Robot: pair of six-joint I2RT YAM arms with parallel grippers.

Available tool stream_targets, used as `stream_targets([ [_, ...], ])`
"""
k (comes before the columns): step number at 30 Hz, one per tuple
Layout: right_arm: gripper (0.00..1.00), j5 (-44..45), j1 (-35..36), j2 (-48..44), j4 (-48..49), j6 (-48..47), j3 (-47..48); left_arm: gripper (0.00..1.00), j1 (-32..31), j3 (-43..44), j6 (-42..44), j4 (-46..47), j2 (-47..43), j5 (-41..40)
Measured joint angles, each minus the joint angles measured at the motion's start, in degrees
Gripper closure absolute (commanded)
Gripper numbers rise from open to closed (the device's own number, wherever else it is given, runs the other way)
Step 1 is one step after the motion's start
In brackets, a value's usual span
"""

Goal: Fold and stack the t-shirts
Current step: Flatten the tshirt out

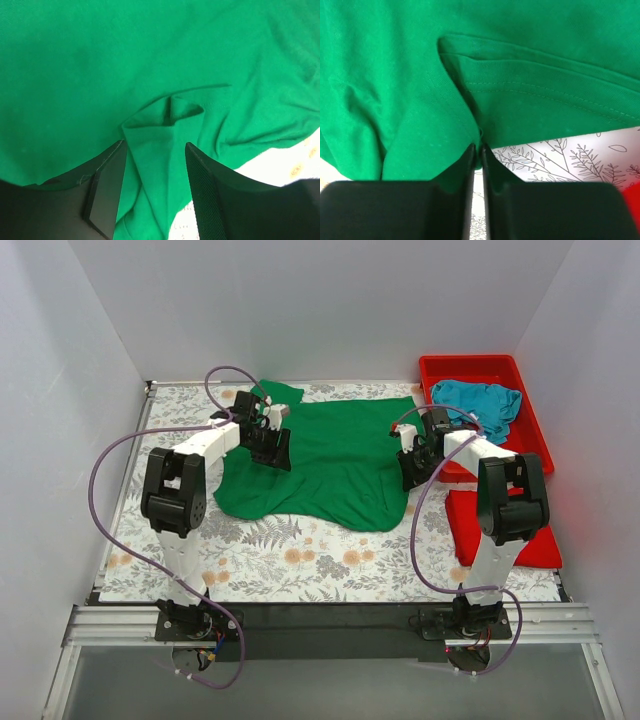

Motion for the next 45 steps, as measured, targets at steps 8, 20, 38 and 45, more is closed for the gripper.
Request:
stream_targets([
  [8, 0.99, -1.2, -0.4, 0.0, -0.2, -0.1, 0.0, 0.51, -0.2, 0.3, -0.4, 0.0, 3.0, -1.5],
  [20, 0.99, -1.6, -0.4, 0.0, -0.3, -0.5, 0.0, 0.66, -1.2, 3.3, -1.6, -0.6, 2.6, -0.8],
  [38, 0.99, -1.8, -0.6, 0.0, -0.4, -0.5, 0.0, 0.68, -3.4, 3.4, -0.8, -2.7, 3.1, -2.8],
  [45, 0.99, -1.9, -0.6, 0.0, -0.4, -0.8, -0.1, 0.76, -3.7, 3.6, -0.6, -2.9, 4.7, -3.9],
])
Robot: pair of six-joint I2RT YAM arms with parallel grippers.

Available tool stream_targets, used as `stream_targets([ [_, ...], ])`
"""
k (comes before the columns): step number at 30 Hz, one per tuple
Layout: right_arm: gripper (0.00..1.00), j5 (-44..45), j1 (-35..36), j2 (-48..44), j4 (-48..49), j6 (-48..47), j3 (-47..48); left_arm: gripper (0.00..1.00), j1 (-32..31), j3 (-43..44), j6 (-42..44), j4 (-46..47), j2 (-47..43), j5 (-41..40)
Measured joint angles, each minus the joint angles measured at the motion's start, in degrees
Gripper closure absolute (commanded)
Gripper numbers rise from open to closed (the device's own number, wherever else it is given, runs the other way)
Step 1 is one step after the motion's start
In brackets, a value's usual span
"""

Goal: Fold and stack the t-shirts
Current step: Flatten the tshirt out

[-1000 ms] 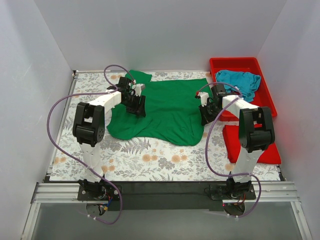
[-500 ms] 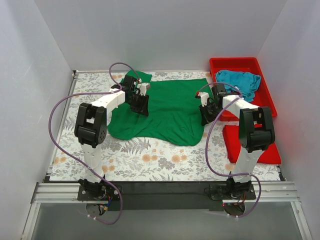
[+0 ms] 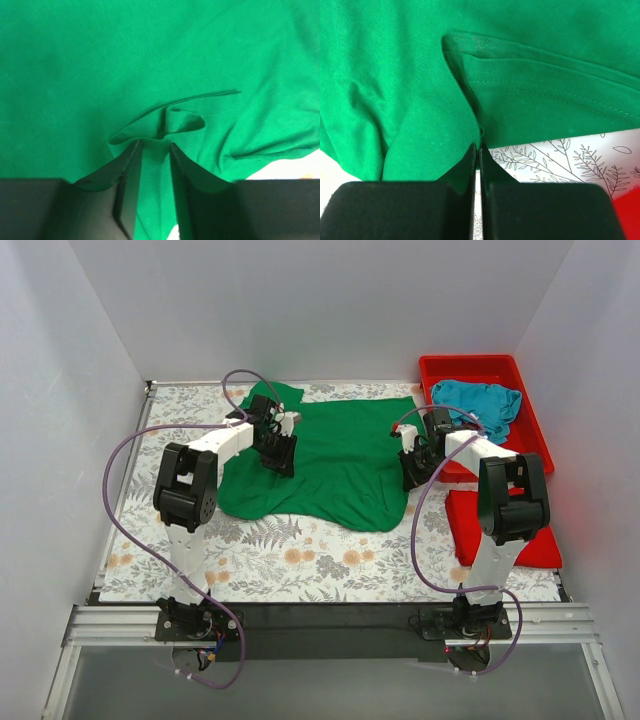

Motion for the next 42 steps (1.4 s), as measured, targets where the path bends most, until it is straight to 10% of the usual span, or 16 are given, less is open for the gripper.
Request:
stream_targets([
  [7, 0.99, 0.0, 0.0, 0.0, 0.0, -0.2, -0.3, 1.0, -0.4, 0.2, 0.5, -0.7, 0.6, -0.2],
  [15, 0.99, -0.2, 0.0, -2.8, -1.7, -0.3, -0.6, 1.0, -0.4, 1.0, 1.4, -3.1, -2.5, -0.5],
  [31, 0.99, 3.6, -0.1, -19.3, -7.5, -4.4, -7.7, 1.0, 0.6, -15.4, 18.7, -17.4, -36.8, 1.4],
  [42, 0.99, 7.7, -0.5, -32.7, -13.0, -9.6, -20.7, 0.68, 0.8, -34.7, 32.7, -26.7, -53.4, 2.8],
])
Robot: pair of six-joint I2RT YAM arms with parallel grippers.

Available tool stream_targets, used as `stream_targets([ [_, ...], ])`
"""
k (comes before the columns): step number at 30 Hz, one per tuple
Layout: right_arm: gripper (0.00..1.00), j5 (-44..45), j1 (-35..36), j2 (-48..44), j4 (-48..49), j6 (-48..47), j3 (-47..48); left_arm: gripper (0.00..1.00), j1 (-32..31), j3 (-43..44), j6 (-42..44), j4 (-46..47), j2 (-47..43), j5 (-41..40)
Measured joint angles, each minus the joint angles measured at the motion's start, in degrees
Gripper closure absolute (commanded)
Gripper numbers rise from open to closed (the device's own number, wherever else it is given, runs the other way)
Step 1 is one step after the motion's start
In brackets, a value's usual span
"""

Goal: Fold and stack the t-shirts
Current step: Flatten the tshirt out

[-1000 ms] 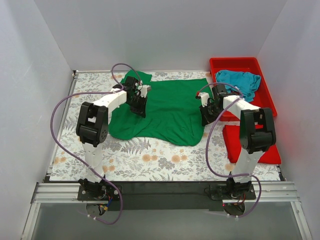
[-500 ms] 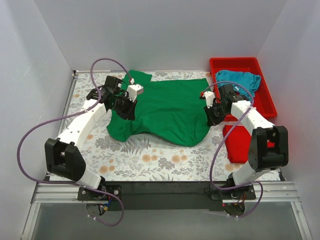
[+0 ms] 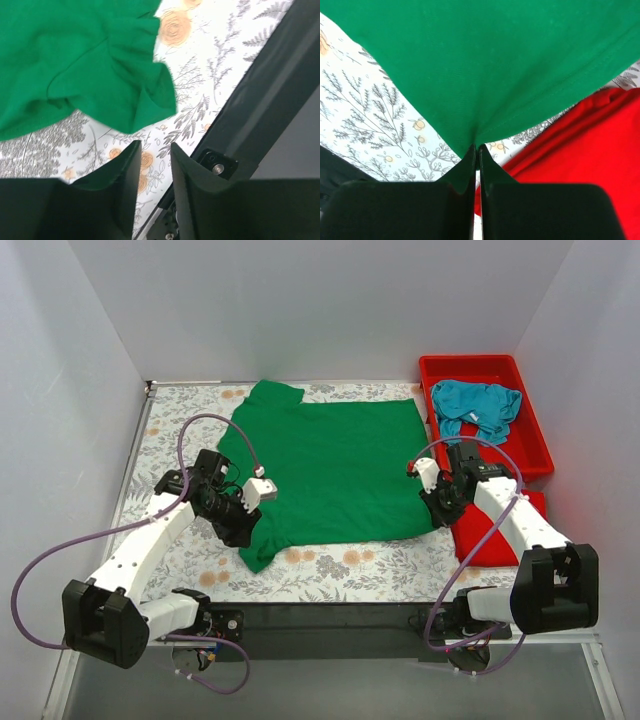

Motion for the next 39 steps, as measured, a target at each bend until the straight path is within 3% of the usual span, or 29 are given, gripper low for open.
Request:
stream_targets([
  [3, 0.96, 1.1, 0.0, -0.9, -0.4, -1.5, -0.5, 0.66, 0.0, 0.1, 1.1, -0.6, 0.2, 2.3],
  [5, 0.86, 1.8, 0.0, -1.0, -0.8, -2.6, -0.5, 0.66, 0.3, 0.1, 0.4, -0.2, 0.5, 2.5],
  [8, 0.84, 3.0, 0.0, -1.0, -2.4, -4.6, -0.5, 0.67, 4.2, 0.1, -1.9, 1.2, 2.6, 2.9],
  [10, 0.75, 3.9, 0.0, -1.0, -3.4, -5.5, -0.4, 0.68, 9.2, 0.2, -3.8, 3.2, 4.6, 2.4],
  [13, 0.52, 5.4, 0.0, -1.3, -5.1, -6.8, 0.3, 0.68, 15.4, 1.2, -6.8, 6.9, 9.8, 0.2],
  [15, 0.48, 6.1, 0.0, -1.3, -6.5, -7.6, 1.4, 0.68, 16.5, 1.1, -8.9, 9.5, 13.0, -1.3],
  [20, 0.49, 5.8, 0.0, -1.3, -7.9, -8.3, 3.7, 0.68, 16.6, 0.7, -13.0, 15.4, 18.4, -3.7],
  [23, 0.57, 4.7, 0.0, -0.3, -7.9, -8.3, 4.4, 0.69, 16.7, 0.7, -14.9, 18.5, 22.1, -5.0],
  [32, 0.62, 3.1, 1.7, 12.1, -2.1, -5.4, 5.1, 0.71, 19.6, 3.2, -16.0, 22.0, 29.8, -11.1],
  [39, 0.67, 7.0, 2.7, 20.0, 4.7, -2.9, 5.4, 0.71, 21.0, 8.5, -13.0, 24.2, 33.7, -18.3],
])
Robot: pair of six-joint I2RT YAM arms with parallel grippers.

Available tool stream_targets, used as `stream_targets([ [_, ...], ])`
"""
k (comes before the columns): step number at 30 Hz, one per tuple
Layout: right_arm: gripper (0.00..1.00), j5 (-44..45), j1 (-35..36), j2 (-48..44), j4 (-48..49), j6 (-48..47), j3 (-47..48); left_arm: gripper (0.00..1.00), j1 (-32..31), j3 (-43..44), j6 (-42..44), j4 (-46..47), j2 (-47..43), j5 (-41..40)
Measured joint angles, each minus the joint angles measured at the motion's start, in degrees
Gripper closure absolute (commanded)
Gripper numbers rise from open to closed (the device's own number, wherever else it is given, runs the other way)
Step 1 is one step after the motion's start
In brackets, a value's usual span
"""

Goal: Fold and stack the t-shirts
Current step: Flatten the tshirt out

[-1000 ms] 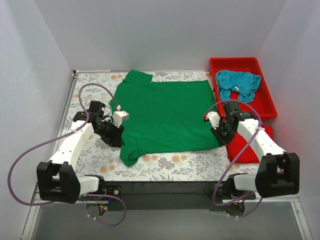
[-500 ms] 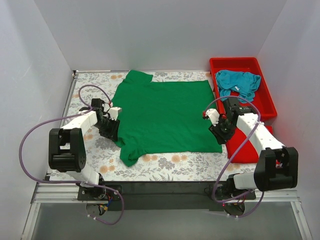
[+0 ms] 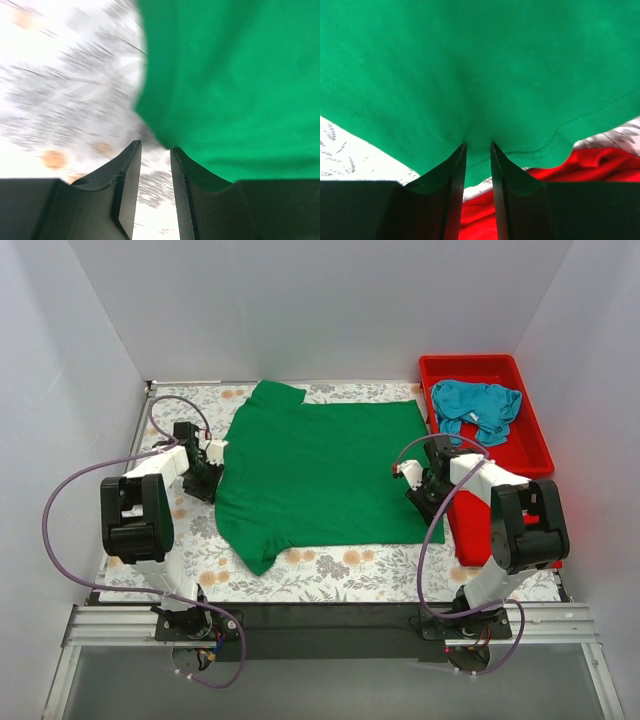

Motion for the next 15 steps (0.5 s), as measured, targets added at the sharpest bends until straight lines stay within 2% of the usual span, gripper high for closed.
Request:
stream_targets([
  [4, 0.67, 2.5, 0.1, 1.1, 0.8, 1.0, 1.2, 0.72, 0.0, 4.0, 1.4, 3.2, 2.7, -4.3],
  [6, 0.66, 2.9, 0.1, 1.9, 1.2, 1.5, 2.3, 0.72, 0.3, 6.3, 1.9, 4.5, 4.2, -3.8],
  [11, 0.66, -0.1, 0.8, 1.9, 1.4, 1.9, 3.9, 0.69, 1.2, 8.0, 5.9, -0.7, 0.0, 8.0],
  [15, 0.66, -3.5, 1.6, -2.1, -0.1, 2.4, 3.9, 0.65, 0.2, 6.4, 10.7, -9.8, -10.5, 18.0],
])
